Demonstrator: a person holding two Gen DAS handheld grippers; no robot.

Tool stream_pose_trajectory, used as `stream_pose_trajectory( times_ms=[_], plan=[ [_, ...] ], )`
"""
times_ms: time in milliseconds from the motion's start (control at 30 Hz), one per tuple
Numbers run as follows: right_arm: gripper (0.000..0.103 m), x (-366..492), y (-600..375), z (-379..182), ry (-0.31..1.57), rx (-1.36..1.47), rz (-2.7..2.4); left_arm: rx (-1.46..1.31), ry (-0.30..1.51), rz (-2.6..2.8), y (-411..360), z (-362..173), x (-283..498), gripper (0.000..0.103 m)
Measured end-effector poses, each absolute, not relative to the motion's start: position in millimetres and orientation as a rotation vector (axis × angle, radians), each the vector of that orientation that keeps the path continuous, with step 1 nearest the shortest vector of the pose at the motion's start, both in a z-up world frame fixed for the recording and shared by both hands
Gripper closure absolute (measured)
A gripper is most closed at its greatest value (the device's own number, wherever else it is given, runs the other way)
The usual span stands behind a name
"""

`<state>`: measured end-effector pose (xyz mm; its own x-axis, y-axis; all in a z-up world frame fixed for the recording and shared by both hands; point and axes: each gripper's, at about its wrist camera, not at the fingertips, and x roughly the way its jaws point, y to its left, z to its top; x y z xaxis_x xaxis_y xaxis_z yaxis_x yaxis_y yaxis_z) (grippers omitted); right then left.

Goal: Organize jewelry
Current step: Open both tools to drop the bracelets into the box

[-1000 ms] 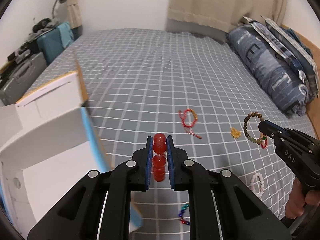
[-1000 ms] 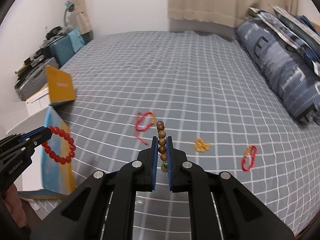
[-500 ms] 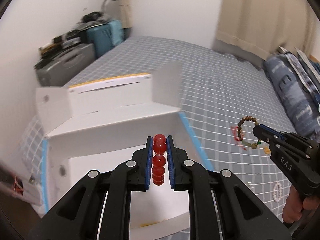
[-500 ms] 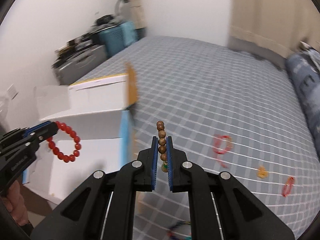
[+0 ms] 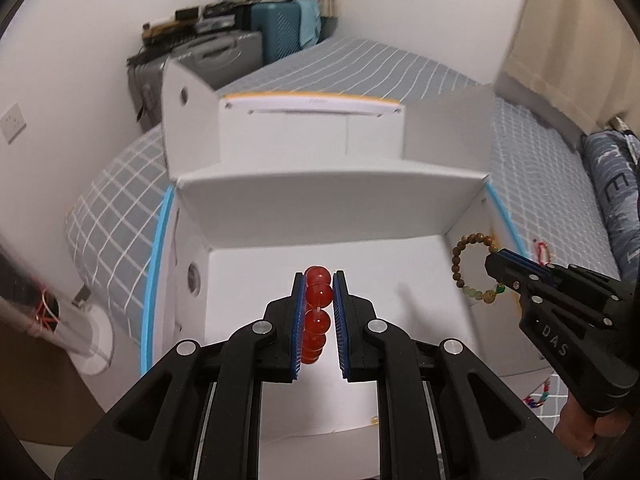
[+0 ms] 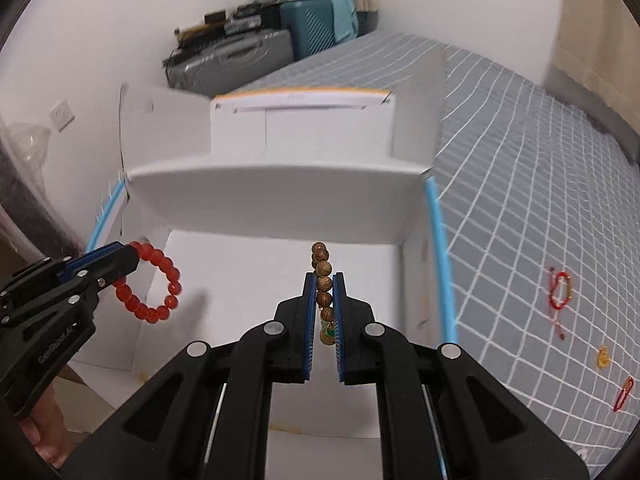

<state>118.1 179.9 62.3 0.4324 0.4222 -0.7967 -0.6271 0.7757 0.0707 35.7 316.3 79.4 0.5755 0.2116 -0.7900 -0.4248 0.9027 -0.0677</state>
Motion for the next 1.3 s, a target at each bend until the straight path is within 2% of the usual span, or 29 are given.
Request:
stream_pose_trajectory(
  times_ms=[533,800,833,900,967,1000,1033,1133,1200,1233,1300],
  plan=[
    [0.095,124,206,1,1.068,-0.285,0.663,-0.295,1.003,0.429,338,22,29,0.090],
    [0.092,126,205,0,1.065,-0.269,0.669,-0.300,1.017,0.431,343,18,31,0.089],
    [0.090,126,204,1,1.057,-0.271,0.663,-0.300,1.015,0.432,342,18,30,0.088],
    [0.071,125,202,3,1.056,-0.255,0.679,-0.303,1.009,0.434,341,20,29,0.086],
    [0.059,122,200,8,1.029,-0.257,0.678,-0.295,0.999,0.437,339,25,29,0.077],
    [0.052,119,199,11,1.015,-0.262,0.678,-0.297,0.989,0.438,339,27,28,0.067],
    [0.049,116,199,14,1.002,-0.265,0.685,-0.301,0.975,0.436,338,30,26,0.059],
    [0.035,108,196,23,0.966,-0.264,0.703,-0.296,0.932,0.455,336,44,19,0.048],
    [0.022,101,192,33,0.913,-0.256,0.708,-0.283,0.906,0.460,333,53,15,0.042],
    [0.020,100,190,37,0.893,-0.256,0.706,-0.277,0.893,0.462,331,58,12,0.037],
    [0.014,97,182,46,0.865,-0.234,0.708,-0.265,0.862,0.459,326,69,6,0.034]
  ],
)
